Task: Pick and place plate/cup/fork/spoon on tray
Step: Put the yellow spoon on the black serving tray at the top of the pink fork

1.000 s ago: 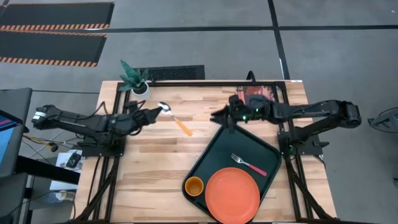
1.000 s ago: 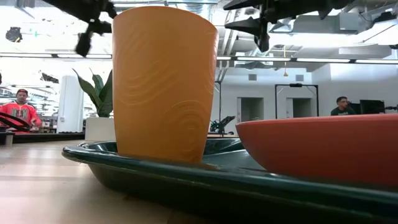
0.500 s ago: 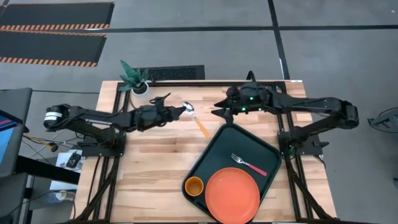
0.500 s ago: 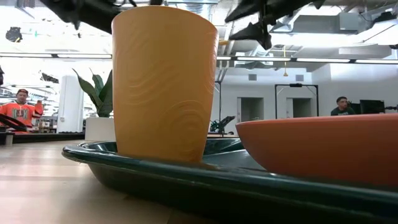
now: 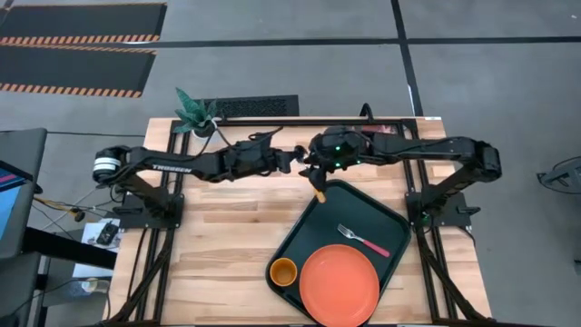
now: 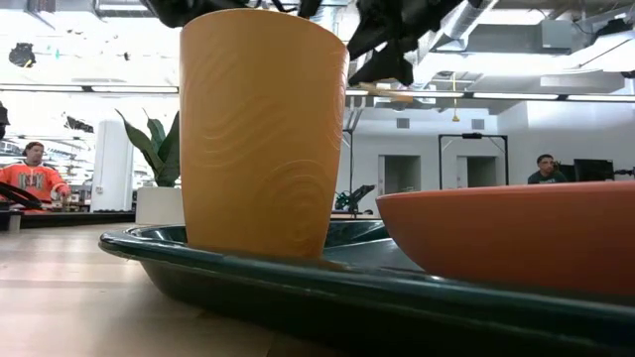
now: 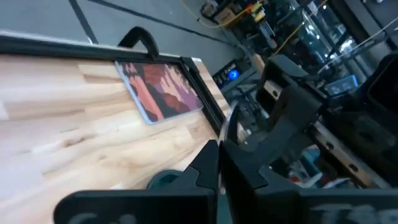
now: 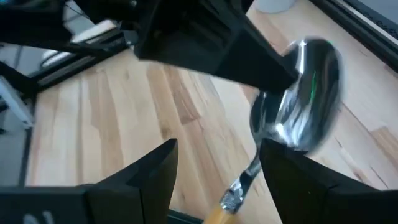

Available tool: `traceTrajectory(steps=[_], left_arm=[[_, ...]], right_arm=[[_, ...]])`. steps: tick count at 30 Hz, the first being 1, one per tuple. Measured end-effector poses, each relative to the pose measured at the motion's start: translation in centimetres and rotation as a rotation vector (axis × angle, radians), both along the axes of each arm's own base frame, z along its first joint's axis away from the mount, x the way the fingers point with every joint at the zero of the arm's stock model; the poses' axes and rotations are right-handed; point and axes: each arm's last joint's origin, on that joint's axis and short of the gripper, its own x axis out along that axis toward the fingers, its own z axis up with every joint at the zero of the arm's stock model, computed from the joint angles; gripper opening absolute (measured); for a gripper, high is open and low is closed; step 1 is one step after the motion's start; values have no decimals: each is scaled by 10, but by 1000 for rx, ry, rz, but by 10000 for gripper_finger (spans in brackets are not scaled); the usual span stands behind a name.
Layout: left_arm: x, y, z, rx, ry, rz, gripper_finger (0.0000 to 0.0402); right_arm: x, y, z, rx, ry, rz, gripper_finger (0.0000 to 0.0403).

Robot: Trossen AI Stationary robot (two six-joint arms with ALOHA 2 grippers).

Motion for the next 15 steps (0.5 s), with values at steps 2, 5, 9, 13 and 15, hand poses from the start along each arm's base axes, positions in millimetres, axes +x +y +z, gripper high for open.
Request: traceTrajectory(steps=[2, 5, 9, 13, 15], left_arm=[[4, 0, 0, 5, 15, -4, 0], [3, 1, 3, 8, 30, 21, 0], [2, 2, 5, 1, 16, 41, 0], [2, 3, 7, -15, -8, 57, 0], [2, 3, 7, -23, -13, 60, 0]], right_arm=[[-1, -1, -3, -14, 37, -8, 255], [-2, -3, -4, -32, 66, -37, 255], [-6, -6, -7, -66, 111, -84, 255], [-9, -7, -6, -125, 133, -123, 255], [-10, -7, -7, -141, 146, -128, 255]])
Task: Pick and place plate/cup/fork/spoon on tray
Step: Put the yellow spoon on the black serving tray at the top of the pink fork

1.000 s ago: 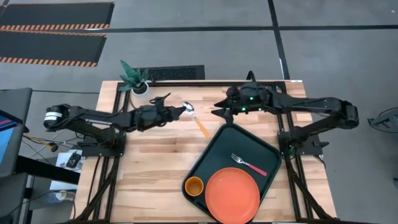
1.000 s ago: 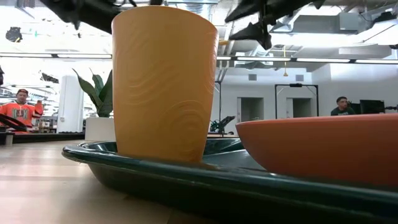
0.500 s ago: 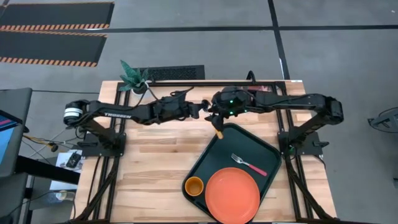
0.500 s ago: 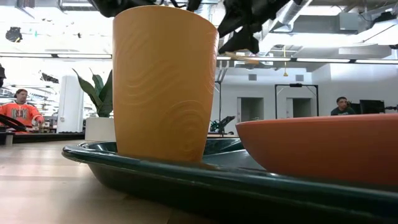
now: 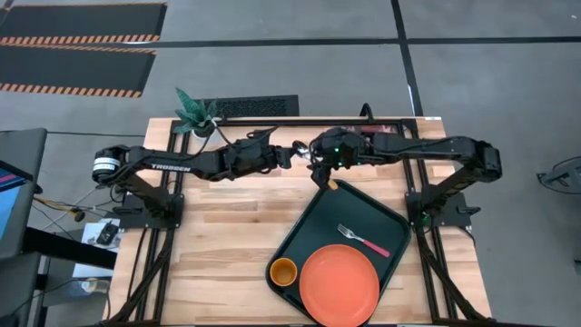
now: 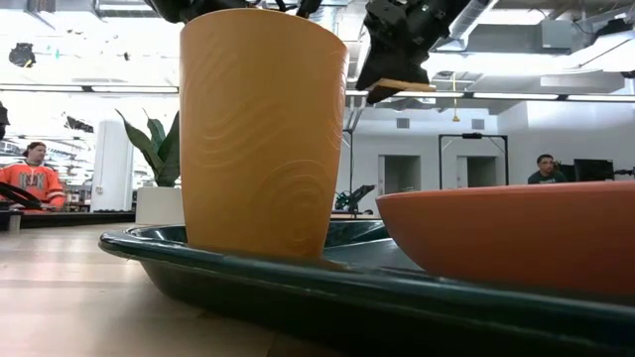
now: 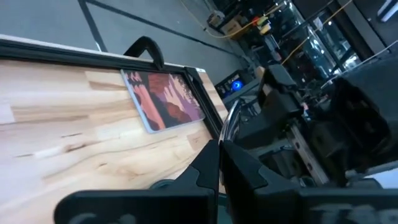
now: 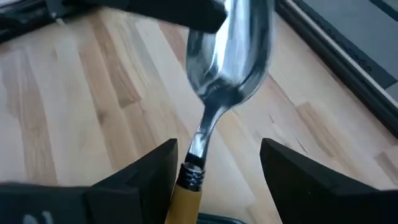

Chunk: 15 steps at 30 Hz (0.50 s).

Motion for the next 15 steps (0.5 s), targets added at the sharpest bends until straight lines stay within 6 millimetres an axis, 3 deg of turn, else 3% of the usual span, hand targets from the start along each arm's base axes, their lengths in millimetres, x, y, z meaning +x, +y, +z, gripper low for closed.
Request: traceTrajectory(steps=[9, 15], left_arm=[[0, 0, 0, -11, -9, 8, 0], [0, 0, 0, -18, -8, 8, 0]], right_arm=[[1, 0, -6, -34, 51, -28, 235], [2, 4, -5, -53, 47, -32, 133]])
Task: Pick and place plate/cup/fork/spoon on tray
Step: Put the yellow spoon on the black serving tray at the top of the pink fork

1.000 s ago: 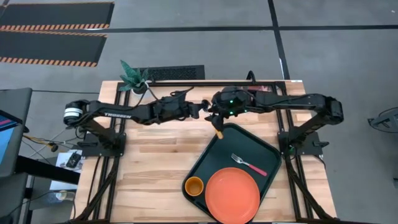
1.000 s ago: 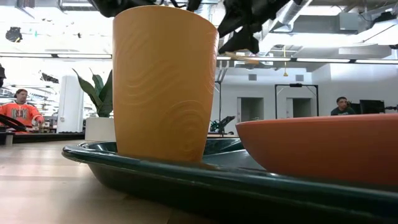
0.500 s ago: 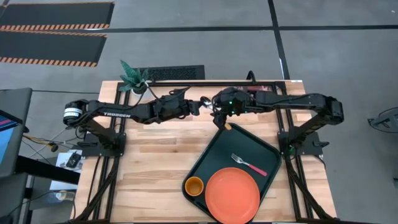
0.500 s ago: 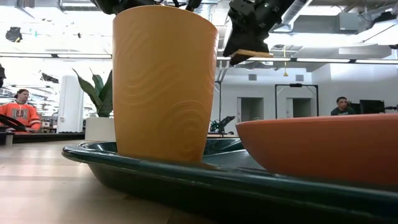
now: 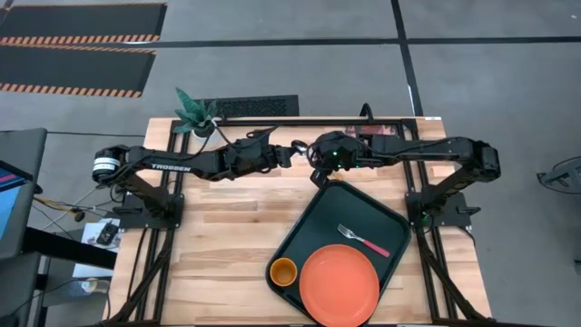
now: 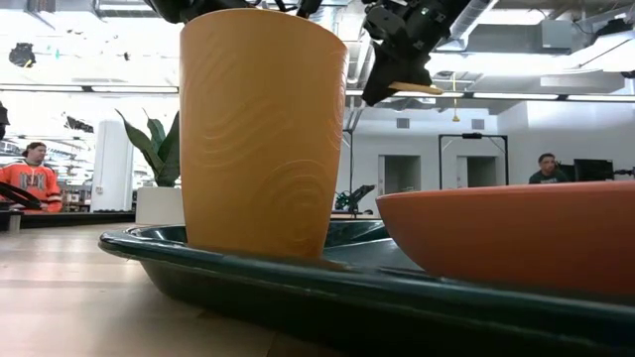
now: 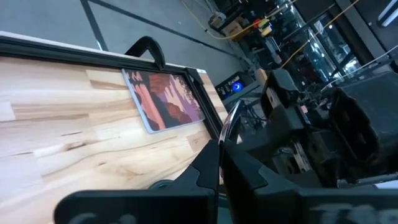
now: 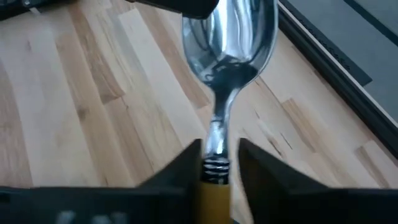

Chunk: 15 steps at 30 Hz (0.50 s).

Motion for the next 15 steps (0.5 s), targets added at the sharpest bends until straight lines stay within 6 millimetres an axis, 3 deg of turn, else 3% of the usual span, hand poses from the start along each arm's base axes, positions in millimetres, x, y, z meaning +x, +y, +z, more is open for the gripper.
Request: traceTrajectory(steps=[4, 10, 15], left_arm=[[0, 0, 0, -1, 2, -2, 0], [0, 0, -2, 11, 21, -9, 6], [-5, -2, 4, 62, 55, -62, 47]], right_arm=[[0, 1, 0, 2, 7, 7, 43], [-3, 1, -3, 39, 28, -41, 46], [-30, -4, 2, 62, 115, -145, 46]])
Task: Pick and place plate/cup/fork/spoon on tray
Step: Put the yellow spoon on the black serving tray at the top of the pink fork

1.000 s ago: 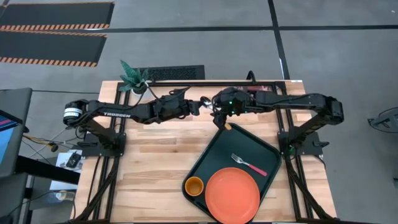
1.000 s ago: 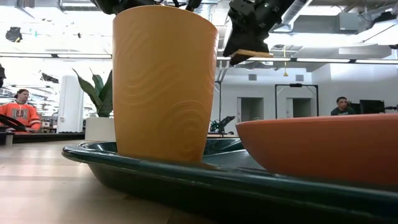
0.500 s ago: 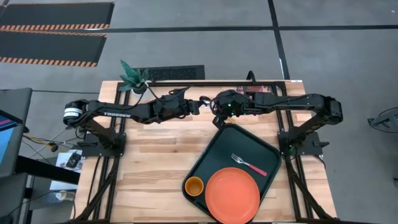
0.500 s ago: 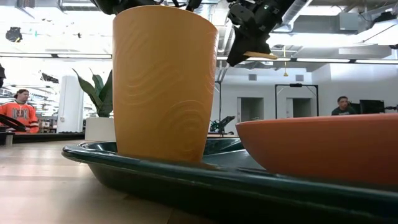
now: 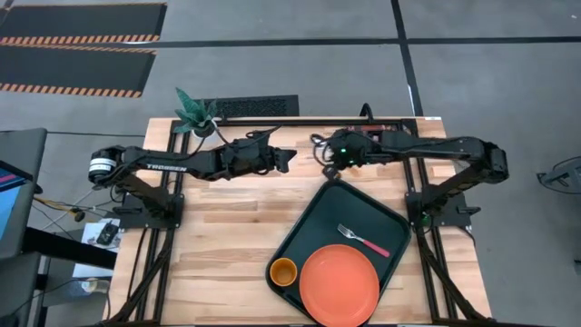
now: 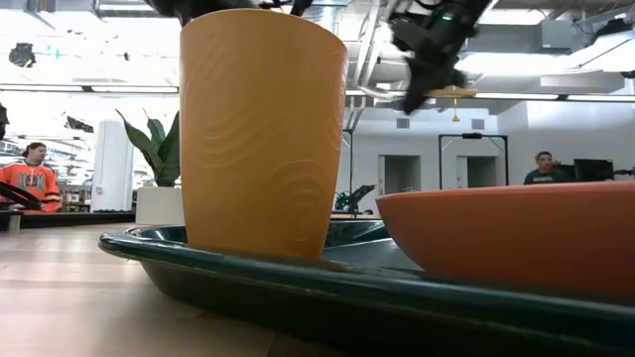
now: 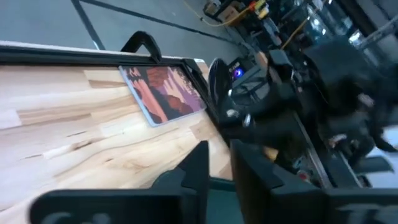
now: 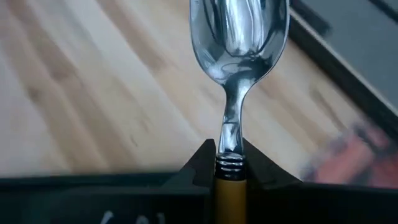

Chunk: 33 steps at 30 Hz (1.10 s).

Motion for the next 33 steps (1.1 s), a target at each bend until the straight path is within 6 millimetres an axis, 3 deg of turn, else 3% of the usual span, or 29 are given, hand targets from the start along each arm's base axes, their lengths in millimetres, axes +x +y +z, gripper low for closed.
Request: traceTrajectory(steps=[6, 12, 19, 27, 33], left_arm=[[-16, 1, 12, 27, 44, -8, 119], [-26, 5, 20, 40, 53, 6, 161], [-26, 7, 20, 16, 44, -67, 169], [-26, 6, 20, 4, 42, -108, 169], [-26, 6, 19, 0, 57, -108, 169]], right_arm=[[-57, 15, -12, 139, 39, -66, 46], [-97, 59, -61, 336, 68, -2, 46], [-107, 91, -107, 414, 98, 23, 46], [-113, 101, -140, 434, 196, 37, 54], [-107, 105, -152, 464, 198, 62, 58]])
